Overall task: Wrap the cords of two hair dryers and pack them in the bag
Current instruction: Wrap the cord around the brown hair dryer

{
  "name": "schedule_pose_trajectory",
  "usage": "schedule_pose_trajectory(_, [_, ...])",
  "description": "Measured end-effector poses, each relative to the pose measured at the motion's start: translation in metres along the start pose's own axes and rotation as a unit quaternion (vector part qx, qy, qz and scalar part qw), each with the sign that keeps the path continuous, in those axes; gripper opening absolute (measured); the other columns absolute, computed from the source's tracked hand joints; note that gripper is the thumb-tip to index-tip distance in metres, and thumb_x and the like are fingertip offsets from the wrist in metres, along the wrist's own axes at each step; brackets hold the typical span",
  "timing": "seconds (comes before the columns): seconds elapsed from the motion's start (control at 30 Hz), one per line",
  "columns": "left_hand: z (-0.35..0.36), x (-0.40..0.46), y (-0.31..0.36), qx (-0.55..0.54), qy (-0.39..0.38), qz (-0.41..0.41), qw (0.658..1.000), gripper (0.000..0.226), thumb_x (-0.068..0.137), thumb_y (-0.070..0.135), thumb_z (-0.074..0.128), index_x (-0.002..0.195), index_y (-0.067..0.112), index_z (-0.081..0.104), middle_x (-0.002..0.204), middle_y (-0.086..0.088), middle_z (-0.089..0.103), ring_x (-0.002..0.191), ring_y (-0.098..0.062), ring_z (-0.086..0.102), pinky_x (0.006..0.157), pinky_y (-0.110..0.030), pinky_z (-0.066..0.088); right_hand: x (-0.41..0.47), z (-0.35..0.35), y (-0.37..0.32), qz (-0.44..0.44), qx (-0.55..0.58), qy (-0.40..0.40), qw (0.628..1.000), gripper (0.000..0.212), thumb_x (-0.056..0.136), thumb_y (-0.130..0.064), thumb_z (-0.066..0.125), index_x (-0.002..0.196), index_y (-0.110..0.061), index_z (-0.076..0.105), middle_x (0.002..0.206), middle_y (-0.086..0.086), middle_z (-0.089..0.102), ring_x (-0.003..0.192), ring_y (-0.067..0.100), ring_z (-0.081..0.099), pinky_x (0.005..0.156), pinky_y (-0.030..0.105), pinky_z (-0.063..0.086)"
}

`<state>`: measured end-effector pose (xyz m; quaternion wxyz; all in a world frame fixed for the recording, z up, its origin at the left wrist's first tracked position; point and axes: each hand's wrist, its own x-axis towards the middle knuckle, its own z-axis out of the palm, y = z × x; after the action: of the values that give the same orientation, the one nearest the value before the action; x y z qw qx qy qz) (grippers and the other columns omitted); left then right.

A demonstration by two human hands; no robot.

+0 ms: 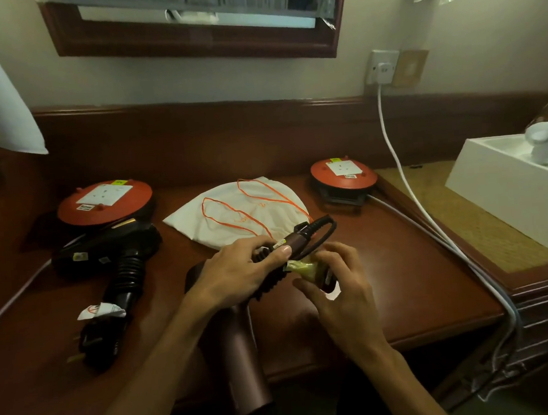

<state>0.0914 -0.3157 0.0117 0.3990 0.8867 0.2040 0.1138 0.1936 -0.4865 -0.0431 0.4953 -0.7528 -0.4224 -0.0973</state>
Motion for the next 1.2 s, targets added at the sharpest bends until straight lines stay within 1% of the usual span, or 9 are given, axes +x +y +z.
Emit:
schedule_pose_trajectory(0.07, [0.003,-0.001,-0.002,0.015,0.056,-0.005,0.998,0.064,0.079,0.09,0.042,0.11,0.041,0.068,0.1,0.012,0.073,0.091,-0.016,0.072,0.08,-0.05,0.06,0.001,-0.003,-0.003,0.066,-0.012,0.001,0.998,0.052,0.078,-0.048,0.081,0.121,-0.024,0.066,0.125,-0.003,0.05,0.11,0.004,0.053,0.088,0.011,0.048])
schedule_pose_trajectory(0.17, [0.006,-0.007,0.003,0.053,0.101,-0.004,0.993,0.061,0.084,0.083,0.047,0.122,0.039,0.066,0.115,0.011,0.069,0.105,-0.013,0.065,0.083,-0.036,0.053,0.008,-0.013,-0.007,0.172,-0.024,-0.08,0.982,0.055,0.071,-0.075,0.066,0.119,-0.046,0.063,0.098,-0.016,0.061,0.086,0.006,0.061,0.07,0.018,0.05])
schedule_pose_trajectory(0.23, [0.008,-0.01,0.007,0.069,0.107,0.0,0.992,0.062,0.085,0.079,0.047,0.127,0.037,0.064,0.122,0.011,0.066,0.112,-0.012,0.062,0.085,-0.035,0.05,0.015,-0.018,-0.008,0.221,0.095,-0.121,0.963,0.037,0.076,-0.059,0.078,0.107,-0.042,0.067,0.084,-0.013,0.07,0.066,0.006,0.065,0.055,0.018,0.046])
schedule_pose_trajectory(0.33, [0.012,-0.014,0.007,0.069,0.111,-0.008,0.991,0.073,0.08,0.087,0.04,0.13,0.039,0.061,0.118,0.012,0.063,0.11,-0.013,0.06,0.094,-0.041,0.051,0.022,-0.028,-0.009,0.31,0.309,-0.151,0.886,0.038,0.084,-0.022,0.08,0.12,-0.024,0.067,0.082,0.014,0.072,0.059,0.021,0.061,0.048,0.027,0.043])
schedule_pose_trajectory(0.43, [0.014,-0.016,0.006,0.075,0.119,-0.006,0.99,0.084,0.074,0.096,0.033,0.132,0.04,0.058,0.111,0.016,0.058,0.104,-0.012,0.059,0.097,-0.046,0.051,0.034,-0.032,-0.011,0.363,0.423,-0.122,0.821,0.044,0.085,-0.032,0.073,0.121,-0.01,0.061,0.091,0.022,0.072,0.073,0.034,0.066,0.06,0.036,0.048])
schedule_pose_trajectory(0.6, [0.018,-0.014,0.012,0.076,0.158,-0.008,0.984,0.072,0.081,0.089,0.043,0.13,0.039,0.059,0.108,0.015,0.059,0.103,-0.012,0.06,0.099,-0.047,0.049,0.052,-0.014,-0.017,0.32,0.433,0.022,0.842,0.057,0.072,-0.03,0.08,0.118,-0.011,0.052,0.091,0.022,0.071,0.073,0.03,0.071,0.061,0.034,0.056])
schedule_pose_trajectory(0.7, [0.019,-0.01,0.01,0.052,0.153,-0.04,0.986,0.067,0.081,0.089,0.042,0.128,0.043,0.056,0.113,0.014,0.062,0.107,-0.014,0.063,0.099,-0.05,0.05,0.053,-0.011,-0.019,0.283,0.476,0.067,0.83,0.061,0.068,-0.019,0.082,0.12,-0.007,0.053,0.101,0.02,0.07,0.082,0.024,0.072,0.064,0.027,0.057])
schedule_pose_trajectory(0.97, [0.027,-0.015,0.017,0.05,0.176,-0.028,0.983,0.077,0.08,0.088,0.039,0.137,0.038,0.054,0.13,0.01,0.061,0.12,-0.014,0.059,0.105,-0.052,0.047,0.062,-0.019,-0.013,0.257,0.453,0.019,0.854,0.032,0.09,-0.007,0.07,0.122,-0.004,0.067,0.111,0.025,0.072,0.097,0.033,0.073,0.087,0.043,0.06])
schedule_pose_trajectory(1.2, [0.022,-0.011,0.016,0.061,0.146,-0.037,0.987,0.069,0.085,0.083,0.041,0.139,0.04,0.052,0.131,0.01,0.061,0.122,-0.016,0.058,0.105,-0.051,0.046,0.063,-0.029,-0.007,0.226,0.431,-0.055,0.872,0.037,0.095,-0.001,0.064,0.132,-0.005,0.06,0.115,0.018,0.074,0.105,0.032,0.073,0.091,0.04,0.06])
